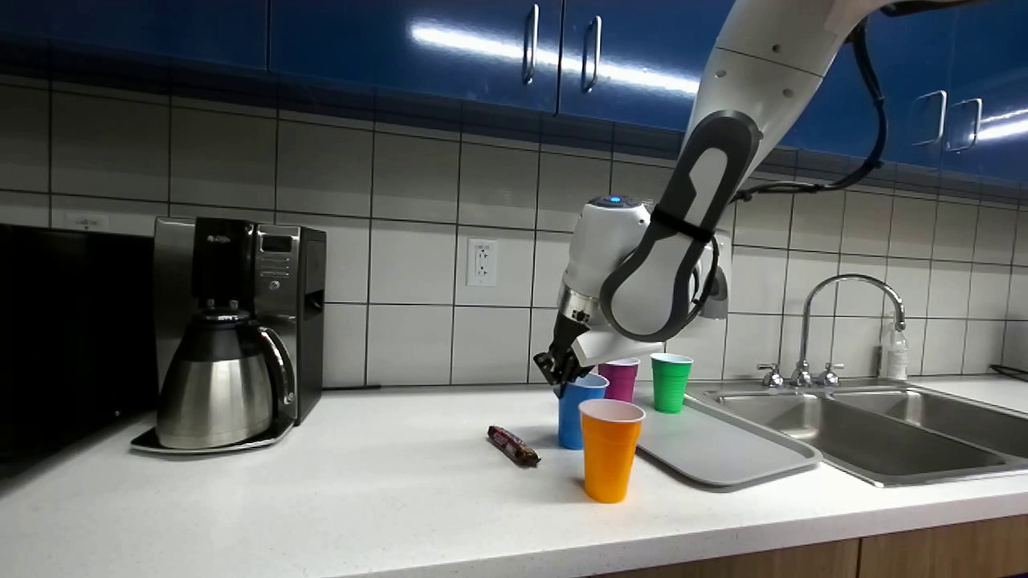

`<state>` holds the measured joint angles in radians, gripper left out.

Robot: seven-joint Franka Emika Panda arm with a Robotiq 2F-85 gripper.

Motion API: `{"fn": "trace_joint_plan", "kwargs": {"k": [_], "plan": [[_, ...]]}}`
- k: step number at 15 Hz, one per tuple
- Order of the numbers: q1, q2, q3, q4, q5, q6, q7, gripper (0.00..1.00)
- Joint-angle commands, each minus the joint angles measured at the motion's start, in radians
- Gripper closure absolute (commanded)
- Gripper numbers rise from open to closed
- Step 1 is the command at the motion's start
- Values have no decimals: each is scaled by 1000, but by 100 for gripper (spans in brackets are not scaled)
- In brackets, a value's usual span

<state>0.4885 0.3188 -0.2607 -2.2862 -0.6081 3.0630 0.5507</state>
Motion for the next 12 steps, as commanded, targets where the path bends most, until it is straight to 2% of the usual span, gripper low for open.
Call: {"fn": "trace_joint_plan", "kwargs": {"k": [1, 9, 12], "plan": [[39, 15, -34, 17, -34, 5, 22, 63], [100, 10, -92, 8, -34, 13, 31, 3], [121, -6, -120, -3, -33, 28, 35, 0]]}}
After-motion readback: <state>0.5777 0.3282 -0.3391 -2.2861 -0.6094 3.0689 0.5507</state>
